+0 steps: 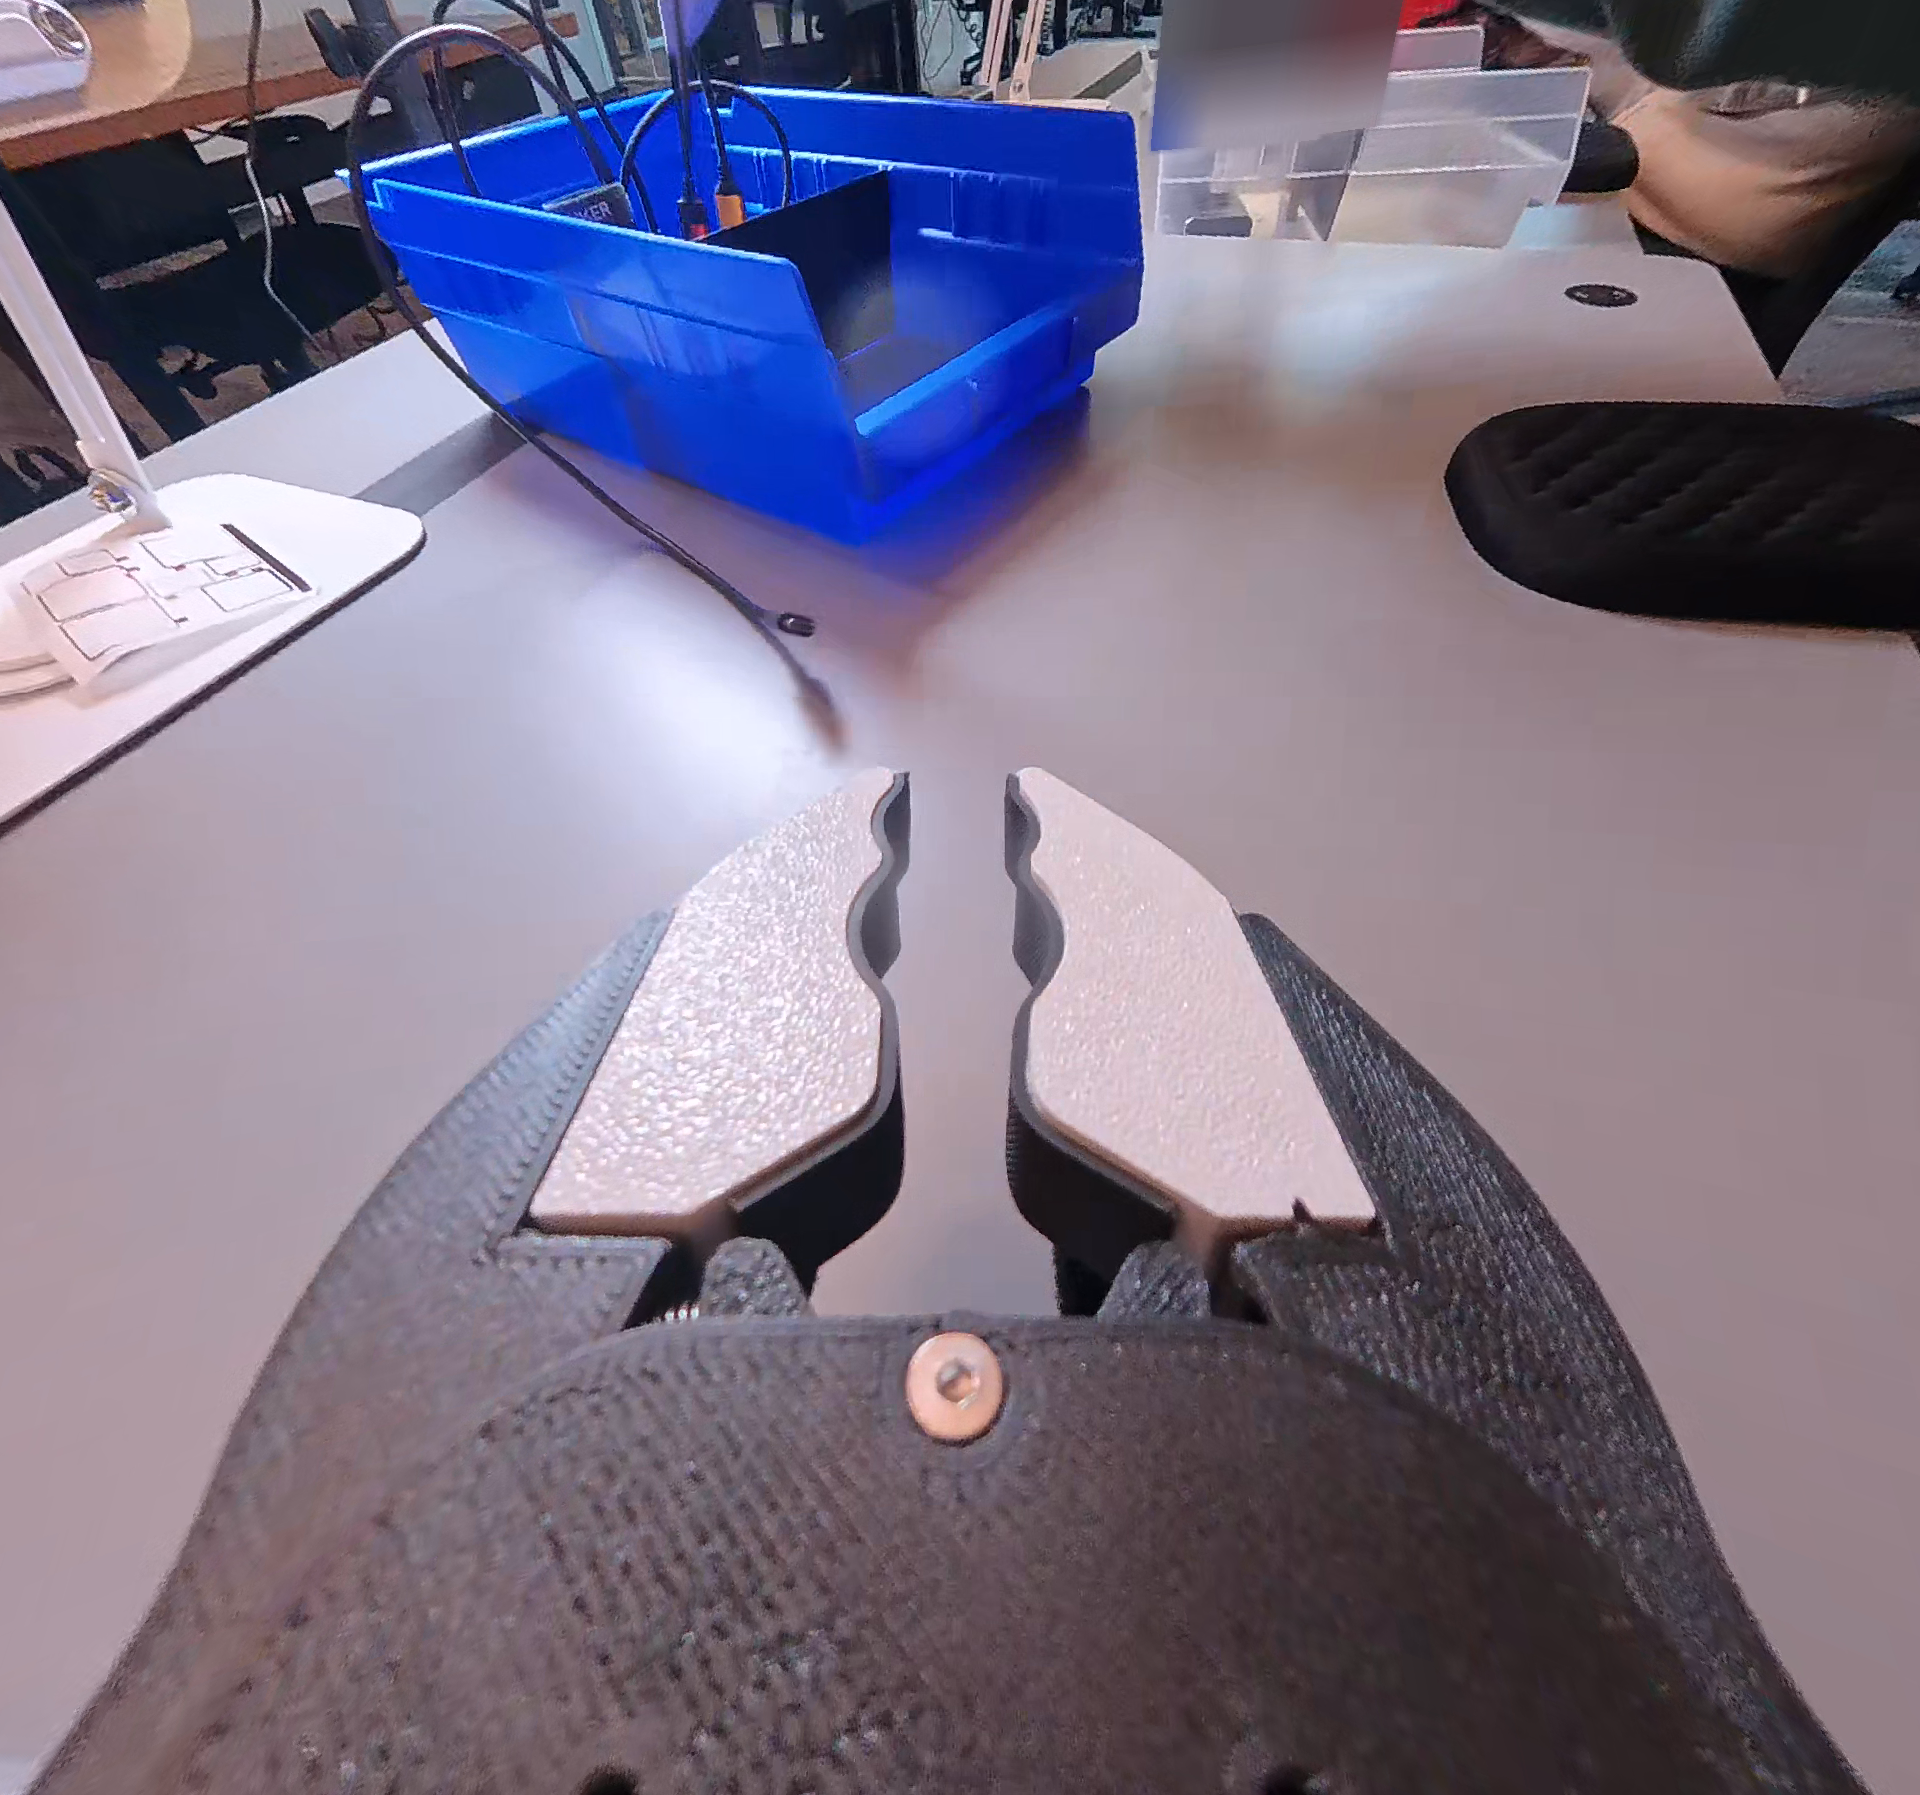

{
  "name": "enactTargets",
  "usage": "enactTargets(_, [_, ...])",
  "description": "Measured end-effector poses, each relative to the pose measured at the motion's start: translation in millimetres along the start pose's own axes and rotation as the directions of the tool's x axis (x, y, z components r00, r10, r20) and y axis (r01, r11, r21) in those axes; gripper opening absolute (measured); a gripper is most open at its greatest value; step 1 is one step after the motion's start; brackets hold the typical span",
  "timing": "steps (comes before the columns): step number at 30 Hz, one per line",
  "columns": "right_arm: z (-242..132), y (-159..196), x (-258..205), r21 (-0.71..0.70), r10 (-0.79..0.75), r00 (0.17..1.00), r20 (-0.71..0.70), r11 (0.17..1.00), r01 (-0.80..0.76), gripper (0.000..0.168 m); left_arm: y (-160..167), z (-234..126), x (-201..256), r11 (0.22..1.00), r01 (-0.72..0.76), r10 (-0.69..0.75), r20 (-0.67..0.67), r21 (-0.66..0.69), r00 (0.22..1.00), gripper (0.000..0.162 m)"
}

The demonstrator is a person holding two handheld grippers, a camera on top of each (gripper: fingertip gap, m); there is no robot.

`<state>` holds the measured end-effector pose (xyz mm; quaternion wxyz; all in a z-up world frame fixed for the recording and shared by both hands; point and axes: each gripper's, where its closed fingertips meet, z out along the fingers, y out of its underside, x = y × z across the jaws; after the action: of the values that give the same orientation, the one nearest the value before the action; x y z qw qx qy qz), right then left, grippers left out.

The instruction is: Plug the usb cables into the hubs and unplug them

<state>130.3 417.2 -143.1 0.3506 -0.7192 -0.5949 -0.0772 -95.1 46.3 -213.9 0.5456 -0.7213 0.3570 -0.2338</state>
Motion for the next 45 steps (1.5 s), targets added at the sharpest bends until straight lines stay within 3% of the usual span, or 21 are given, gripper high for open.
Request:
enactTargets(4, [-48.4,-52.1,-19.2,0.140,0.018,0.997,0.069,0.990,-0.028,0.051,-6.5,-4.2,0.7,1.000,-0.025,0.025,0.012,0.018,1.000,0.017])
enactTargets(8, [-56.9,-99.6,-53.0,0.129,-0.053,0.990,0.128,0.991,0.036,0.051,-7.9,-4.1,2.9,0.999,-0.029,0.028,0.004,0.021,1.000,0.016])
enactTargets(11, [-30.7,-122.8,-75.4,0.057,-0.071,0.980,0.186,0.996,0.062,0.055,-7.4,-4.1,4.7,0.998,-0.056,0.056,0.011,0.011,0.998,0.016])
enactTargets(14, [19.0,-121.6,-81.7,-0.074,-0.090,0.980,0.176,0.992,0.105,0.055,-8.3,-4.8,7.7,0.998,-0.062,0.062,0.008,0.012,0.998,0.015])
enactTargets(15, [33.7,-115.7,-83.4,-0.128,-0.084,0.980,0.181,0.986,0.108,0.037,-8.0,-5.0,8.0,0.998,-0.062,0.062,0.010,0.011,0.998,0.014])
enactTargets(16, [43.4,-111.0,-83.9,-0.166,-0.092,0.980,0.177,0.979,0.122,0.005,-7.1,-5.3,7.9,0.998,-0.064,0.064,0.013,0.006,0.998,0.014])
enactTargets(18, [40.9,-115.9,-87.0,-0.136,-0.126,0.971,0.201,0.978,0.155,0.001,-5.7,-6.1,7.6,0.997,-0.075,0.075,0.017,-0.002,0.997,0.014])
enactTargets(21, [2.6,-130.4,-66.2,-0.024,-0.063,0.980,0.191,0.997,0.069,0.001,-10.3,-8.1,7.2,0.996,-0.084,0.083,0.015,0.013,0.996,0.013])
enactTargets(26, [-58.8,-86.3,34.2,-0.066,0.017,0.988,-0.152,0.997,-0.027,0.000,-10.5,-7.6,6.1,0.998,-0.066,0.066,0.003,0.014,0.998,0.012])
enactTargets(29, [-90.7,-56.0,76.0,-0.113,-0.049,0.940,-0.338,0.994,0.011,0.001,-8.6,-6.4,7.1,0.998,-0.069,0.069,0.000,0.005,0.998,0.012])
enactTargets(34, [-115.7,-16.6,80.1,-0.159,-0.135,0.922,-0.362,0.984,0.082,0.000,-2.1,-4.6,5.0,0.997,-0.069,0.069,0.009,-0.022,0.998,0.011])
enactTargets(38, [-126.1,21.2,83.7,-0.305,-0.235,0.894,-0.381,0.945,0.119,0.000,3.2,-1.5,3.3,0.998,-0.054,0.054,0.006,-0.040,0.999,0.010])
enactTargets(45, [-140.7,61.5,105.4,-0.469,-0.294,0.852,-0.433,0.881,0.066,0.000,12.1,2.5,3.1,0.996,-0.051,0.052,0.004,-0.080,0.999,0.010])
